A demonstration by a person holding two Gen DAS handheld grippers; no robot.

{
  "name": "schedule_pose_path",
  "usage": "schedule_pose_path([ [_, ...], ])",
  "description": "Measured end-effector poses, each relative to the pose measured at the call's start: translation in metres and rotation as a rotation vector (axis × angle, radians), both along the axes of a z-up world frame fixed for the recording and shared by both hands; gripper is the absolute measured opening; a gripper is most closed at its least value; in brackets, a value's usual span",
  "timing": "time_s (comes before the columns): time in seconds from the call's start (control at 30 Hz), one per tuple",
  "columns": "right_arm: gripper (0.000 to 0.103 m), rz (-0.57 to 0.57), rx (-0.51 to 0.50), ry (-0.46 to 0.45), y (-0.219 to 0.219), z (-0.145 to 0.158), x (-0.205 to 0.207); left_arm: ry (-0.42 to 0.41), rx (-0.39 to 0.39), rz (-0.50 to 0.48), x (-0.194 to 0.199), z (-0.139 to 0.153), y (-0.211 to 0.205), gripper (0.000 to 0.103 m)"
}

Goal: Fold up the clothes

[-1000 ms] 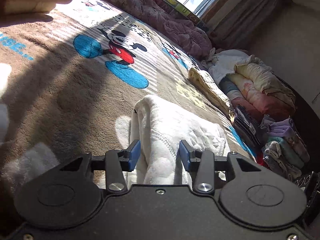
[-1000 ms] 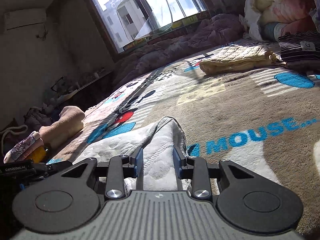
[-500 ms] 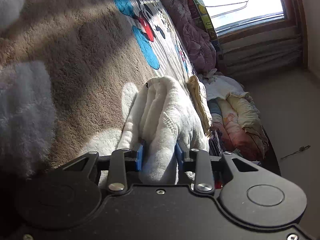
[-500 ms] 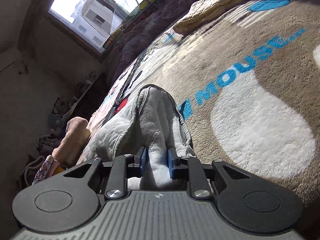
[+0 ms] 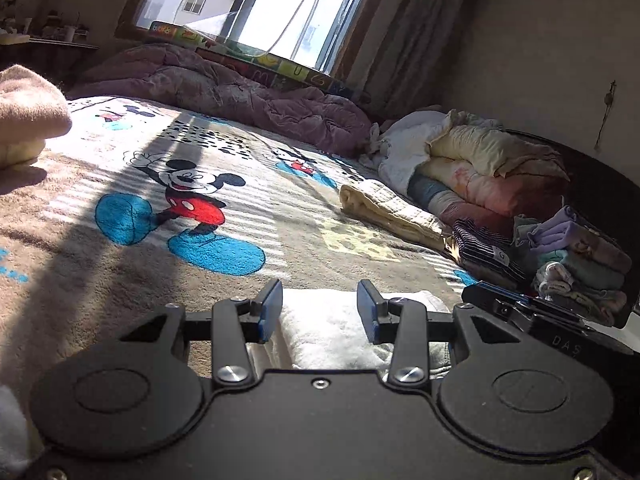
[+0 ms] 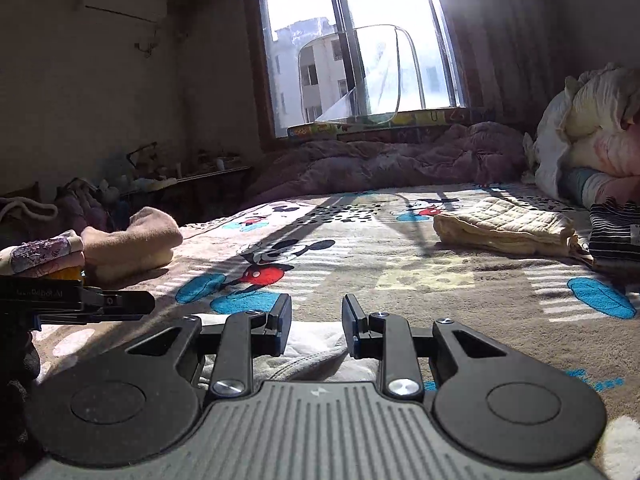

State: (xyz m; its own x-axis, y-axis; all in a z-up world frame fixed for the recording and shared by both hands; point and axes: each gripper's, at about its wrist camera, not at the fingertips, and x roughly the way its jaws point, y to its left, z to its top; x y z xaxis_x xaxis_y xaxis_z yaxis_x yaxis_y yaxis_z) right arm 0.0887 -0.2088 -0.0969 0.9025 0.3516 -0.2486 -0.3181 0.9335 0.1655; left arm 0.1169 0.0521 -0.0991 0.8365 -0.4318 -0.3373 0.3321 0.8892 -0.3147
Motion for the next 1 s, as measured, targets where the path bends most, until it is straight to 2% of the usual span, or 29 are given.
schedule_pose_path([
  [0.07,0.028,0.022,-0.023,0.014,0.006,-0.006,0.009,0.019,0.066,-0.042,0.007,-0.011,-0.014,0.039],
  [0.1,0.028,0.033,-0.035,0.021,0.008,-0.01,0.013,0.069,0.121,-0.048,0.013,-0.024,-0.022,0.039],
  [0.13,0.028,0.04,-0.049,0.082,0.011,-0.021,0.021,0.111,0.171,-0.053,0.019,-0.037,-0.028,0.039],
  [0.2,0.029,0.039,-0.039,0.146,0.007,-0.05,0.032,0.096,0.171,-0.034,0.019,-0.046,-0.03,0.041],
  [0.3,0.029,0.032,0.001,0.144,0.001,-0.048,0.026,0.1,0.154,-0.02,0.016,-0.047,-0.029,0.041],
  [0.43,0.029,0.023,0.057,0.136,-0.007,-0.044,0.016,0.056,0.204,-0.026,0.009,-0.042,-0.034,0.042],
  [0.47,0.03,0.021,0.07,0.134,-0.009,-0.043,0.014,0.039,0.182,-0.024,0.003,-0.038,-0.031,0.043],
  [0.5,0.031,0.019,0.084,0.132,-0.011,-0.042,0.011,0.024,0.156,-0.019,-0.003,-0.034,-0.027,0.048],
  [0.57,0.034,0.014,0.112,0.129,-0.015,-0.04,0.006,0.028,0.036,0.023,-0.017,-0.026,-0.01,0.057],
  [0.63,0.049,0.01,0.139,0.125,-0.019,-0.038,0.001,0.048,-0.064,0.062,-0.026,-0.021,0.005,0.058],
  [0.73,0.055,-0.041,0.239,0.178,-0.037,-0.039,0.0,0.145,-0.18,0.104,-0.025,-0.026,0.022,0.062],
  [0.8,0.058,-0.052,0.305,0.227,-0.045,-0.043,0.003,0.24,-0.308,0.13,-0.023,-0.034,0.034,0.064],
  [0.87,0.06,-0.049,0.381,0.286,-0.05,-0.052,0.006,0.296,-0.397,0.129,-0.024,-0.041,0.038,0.064],
  [1.0,0.065,-0.052,0.534,0.395,-0.061,-0.07,0.011,0.377,-0.446,0.13,-0.018,-0.048,0.036,0.065],
])
